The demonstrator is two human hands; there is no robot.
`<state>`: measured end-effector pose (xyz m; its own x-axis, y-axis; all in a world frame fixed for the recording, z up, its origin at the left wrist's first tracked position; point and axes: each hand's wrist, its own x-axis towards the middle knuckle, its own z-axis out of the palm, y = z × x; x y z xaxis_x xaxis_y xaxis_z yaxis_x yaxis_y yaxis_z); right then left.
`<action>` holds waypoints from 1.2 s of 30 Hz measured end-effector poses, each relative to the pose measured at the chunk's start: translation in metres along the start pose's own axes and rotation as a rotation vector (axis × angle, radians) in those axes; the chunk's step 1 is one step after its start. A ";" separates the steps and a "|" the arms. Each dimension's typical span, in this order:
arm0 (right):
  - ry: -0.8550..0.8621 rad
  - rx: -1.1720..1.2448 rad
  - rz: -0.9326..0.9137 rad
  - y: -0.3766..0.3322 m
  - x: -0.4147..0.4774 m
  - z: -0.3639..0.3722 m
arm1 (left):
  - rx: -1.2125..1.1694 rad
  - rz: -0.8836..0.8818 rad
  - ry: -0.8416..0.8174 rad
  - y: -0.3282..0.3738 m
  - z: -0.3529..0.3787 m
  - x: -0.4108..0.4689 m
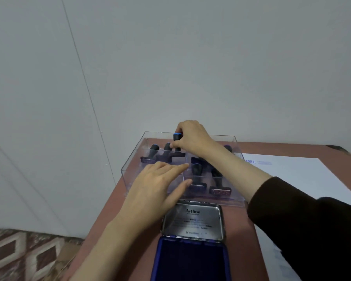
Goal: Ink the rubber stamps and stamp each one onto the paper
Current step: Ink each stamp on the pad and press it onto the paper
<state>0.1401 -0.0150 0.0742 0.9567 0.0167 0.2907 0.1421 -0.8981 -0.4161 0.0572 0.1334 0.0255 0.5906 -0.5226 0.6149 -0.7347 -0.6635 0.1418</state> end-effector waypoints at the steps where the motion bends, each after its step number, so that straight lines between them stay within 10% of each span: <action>1: -0.010 -0.016 -0.004 -0.001 0.001 0.000 | -0.002 0.002 0.002 0.000 0.000 0.000; 24: -0.063 -0.359 -0.093 0.006 0.004 0.002 | -0.014 0.001 -0.020 0.001 -0.001 -0.001; 31: -0.011 0.176 0.034 0.018 -0.003 -0.027 | -0.006 -0.001 -0.009 0.002 -0.001 0.000; 36: 0.045 -0.293 0.098 0.037 -0.012 -0.040 | -0.003 -0.003 -0.012 0.004 -0.002 -0.001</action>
<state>0.1239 -0.0665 0.0902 0.9491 -0.0901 0.3017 -0.0359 -0.9829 -0.1804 0.0534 0.1326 0.0271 0.5968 -0.5269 0.6051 -0.7340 -0.6632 0.1464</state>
